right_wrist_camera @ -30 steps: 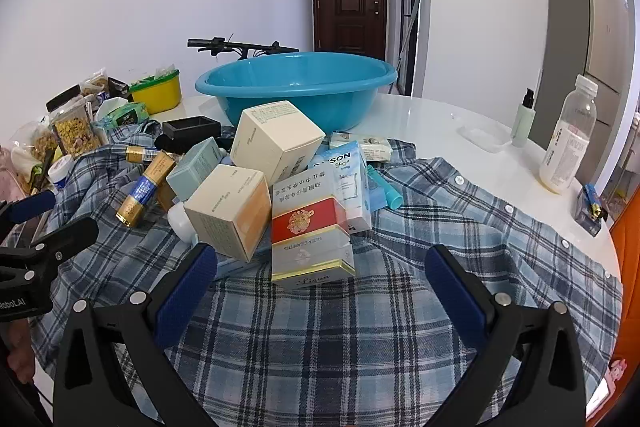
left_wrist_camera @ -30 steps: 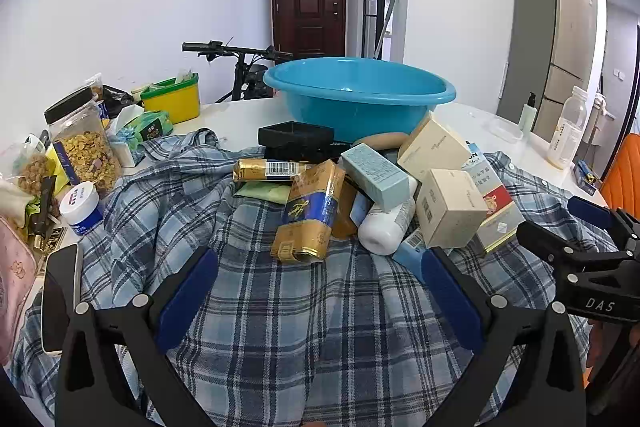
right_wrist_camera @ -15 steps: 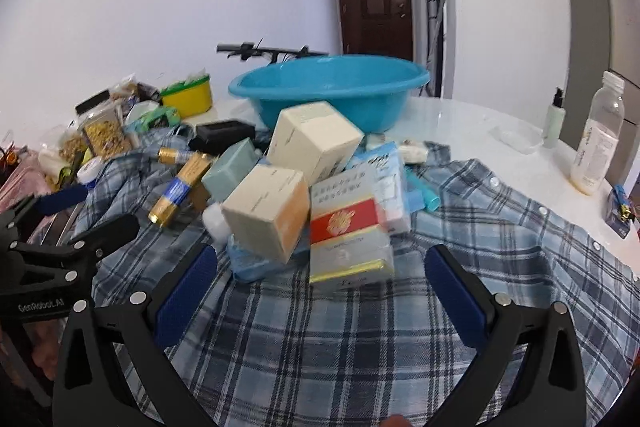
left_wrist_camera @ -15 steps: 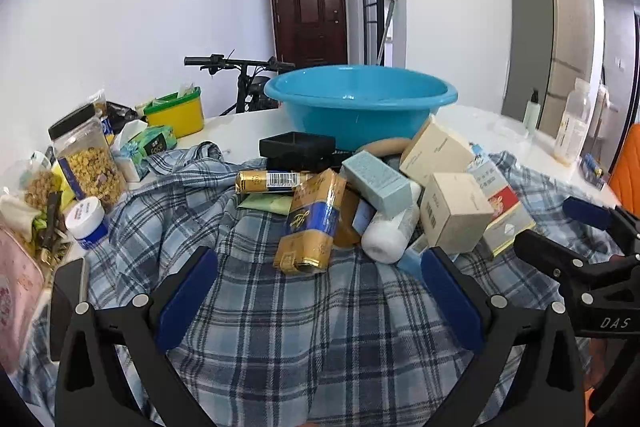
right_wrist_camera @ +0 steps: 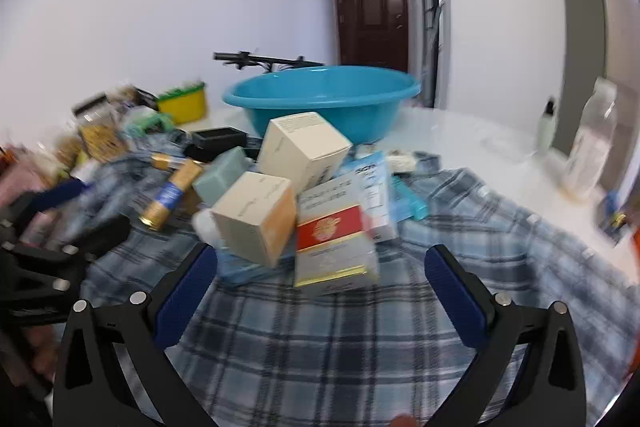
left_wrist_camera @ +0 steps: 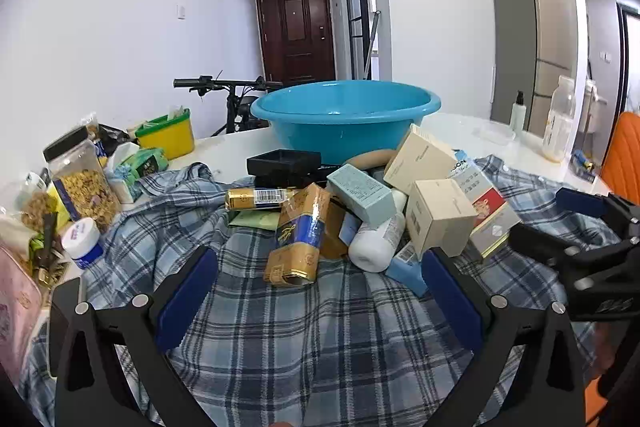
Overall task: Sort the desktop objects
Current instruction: 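Move both grippers toward the pile of boxes on the plaid shirt, then grasp the cream box with the right gripper while the left grasps the gold-blue tube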
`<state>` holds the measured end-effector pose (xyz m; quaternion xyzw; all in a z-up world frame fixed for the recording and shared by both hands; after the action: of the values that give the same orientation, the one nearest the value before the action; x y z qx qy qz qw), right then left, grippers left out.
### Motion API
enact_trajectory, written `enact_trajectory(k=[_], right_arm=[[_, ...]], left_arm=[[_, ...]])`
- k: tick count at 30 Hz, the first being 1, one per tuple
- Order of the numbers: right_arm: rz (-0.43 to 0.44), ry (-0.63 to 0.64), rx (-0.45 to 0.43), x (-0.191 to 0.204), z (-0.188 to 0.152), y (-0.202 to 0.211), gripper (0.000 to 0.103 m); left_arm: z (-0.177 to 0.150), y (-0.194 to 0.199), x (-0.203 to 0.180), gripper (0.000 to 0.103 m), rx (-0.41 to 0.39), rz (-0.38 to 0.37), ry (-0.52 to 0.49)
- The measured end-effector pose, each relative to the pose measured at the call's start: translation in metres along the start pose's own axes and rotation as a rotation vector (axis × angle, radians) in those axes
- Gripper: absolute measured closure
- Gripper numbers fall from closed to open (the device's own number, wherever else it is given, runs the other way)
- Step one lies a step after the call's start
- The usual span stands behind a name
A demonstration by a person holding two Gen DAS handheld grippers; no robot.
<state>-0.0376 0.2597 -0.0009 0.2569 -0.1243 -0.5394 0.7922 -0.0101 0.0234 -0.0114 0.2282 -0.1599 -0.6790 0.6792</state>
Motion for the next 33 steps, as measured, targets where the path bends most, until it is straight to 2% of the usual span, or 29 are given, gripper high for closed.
enact_trajectory(k=[2,4,7,11,16,19,20,22,23,25,26,33], right_arm=[[-0.023,-0.007,-0.021,-0.005,-0.002,0.005,0.000],[-0.067,0.004,-0.024,-0.008,-0.003,0.008,0.000],[-0.013,-0.006,-0.020,-0.011,-0.005,0.004,0.000],[-0.018,-0.012,-0.001,-0.002,-0.001,-0.005,0.000],[0.016,0.024,0.012,0.026,0.016,-0.027,0.000],[0.029,0.015,0.054,0.033,0.024,-0.046,0.002],[0.022,0.018,0.066,0.035,0.024,-0.051,0.005],[0.008,0.031,0.092,0.037,0.023,-0.062,0.025],[0.011,0.035,0.108,0.038,0.022,-0.067,0.030],[0.021,0.038,0.131,0.038,0.018,-0.074,0.051],[0.029,0.034,0.141,0.037,0.016,-0.077,0.059],[0.040,0.009,0.064,0.031,0.017,-0.062,0.062]], left_arm=[[-0.001,-0.005,0.000,0.000,0.045,-0.001,-0.004],[-0.001,-0.008,0.003,0.000,0.071,-0.054,0.030],[0.000,-0.012,0.010,0.000,0.105,-0.127,0.081],[0.001,-0.011,0.016,0.000,0.101,-0.115,0.093],[0.001,-0.009,0.026,0.000,0.108,-0.154,0.128],[0.000,-0.008,0.032,0.000,0.099,-0.124,0.113],[0.000,-0.008,0.033,0.000,0.096,-0.106,0.102],[-0.001,-0.010,0.035,0.000,0.095,-0.086,0.082],[-0.001,-0.012,0.038,0.000,0.098,-0.082,0.079],[-0.001,-0.016,0.041,0.000,0.105,-0.084,0.083],[-0.001,-0.019,0.043,0.000,0.110,-0.085,0.086],[0.008,-0.042,0.047,0.000,0.144,-0.096,0.098]])
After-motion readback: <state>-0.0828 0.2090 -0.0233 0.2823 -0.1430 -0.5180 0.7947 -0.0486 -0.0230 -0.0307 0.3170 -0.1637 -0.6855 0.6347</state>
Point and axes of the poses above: each gripper's, at about its wrist camera, not at the fingertips, and y roughly against the way its jaws point, x to its left, z to its top, the point moved 2 cm from there along -y, roughly the way its jaws point, and after that the axes turned 12 degrees about y, right-handed, at the moved point
